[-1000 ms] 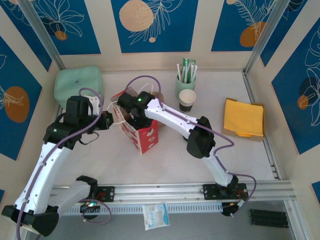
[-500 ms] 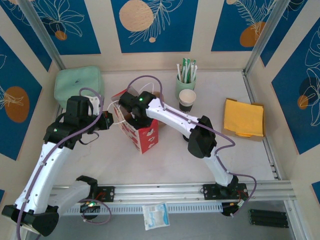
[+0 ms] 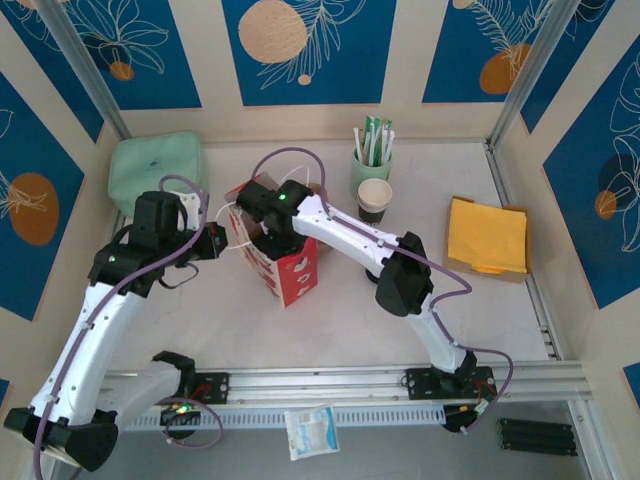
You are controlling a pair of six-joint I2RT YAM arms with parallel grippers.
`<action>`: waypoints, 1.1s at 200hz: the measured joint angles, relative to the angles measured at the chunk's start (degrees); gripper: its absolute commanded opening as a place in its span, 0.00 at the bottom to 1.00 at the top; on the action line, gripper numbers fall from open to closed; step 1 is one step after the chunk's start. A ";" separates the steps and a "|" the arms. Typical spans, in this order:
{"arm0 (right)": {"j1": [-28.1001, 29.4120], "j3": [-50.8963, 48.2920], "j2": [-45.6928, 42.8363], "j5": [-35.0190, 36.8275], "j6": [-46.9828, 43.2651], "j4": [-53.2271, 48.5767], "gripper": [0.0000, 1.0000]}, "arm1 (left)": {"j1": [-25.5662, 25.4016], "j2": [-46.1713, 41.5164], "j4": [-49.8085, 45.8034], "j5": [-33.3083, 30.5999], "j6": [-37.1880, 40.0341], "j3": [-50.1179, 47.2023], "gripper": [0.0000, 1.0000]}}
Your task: Pack the takeout coffee
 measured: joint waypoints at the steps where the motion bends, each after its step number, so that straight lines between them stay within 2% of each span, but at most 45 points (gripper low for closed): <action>1: 0.00 0.04 0.00 0.00 0.00 0.00 0.80 | 0.00 0.00 0.00 0.02 0.00 0.00 0.04; 54: 0.28 3.10 0.00 0.02 0.00 -1.44 0.86 | 0.00 0.00 -0.02 0.00 0.02 -0.04 0.04; 56: 0.33 3.26 0.00 0.00 0.04 -1.53 0.87 | 0.00 0.00 -0.02 0.00 0.02 -0.04 0.04; 60: 0.35 3.52 0.00 0.02 0.04 -1.68 0.95 | 0.00 0.00 0.00 0.00 0.02 -0.04 0.04; 71: 0.39 4.17 0.00 0.07 0.09 -2.10 0.97 | 0.00 0.00 -0.02 0.00 0.02 -0.04 0.04; 130: 0.68 7.74 0.00 0.07 0.20 -4.70 0.98 | 0.00 0.00 -0.02 0.00 0.02 -0.04 0.05; 220: 1.36 17.22 0.00 0.00 0.17 -8.41 0.92 | 0.00 0.11 -0.02 -0.02 0.02 -0.09 0.05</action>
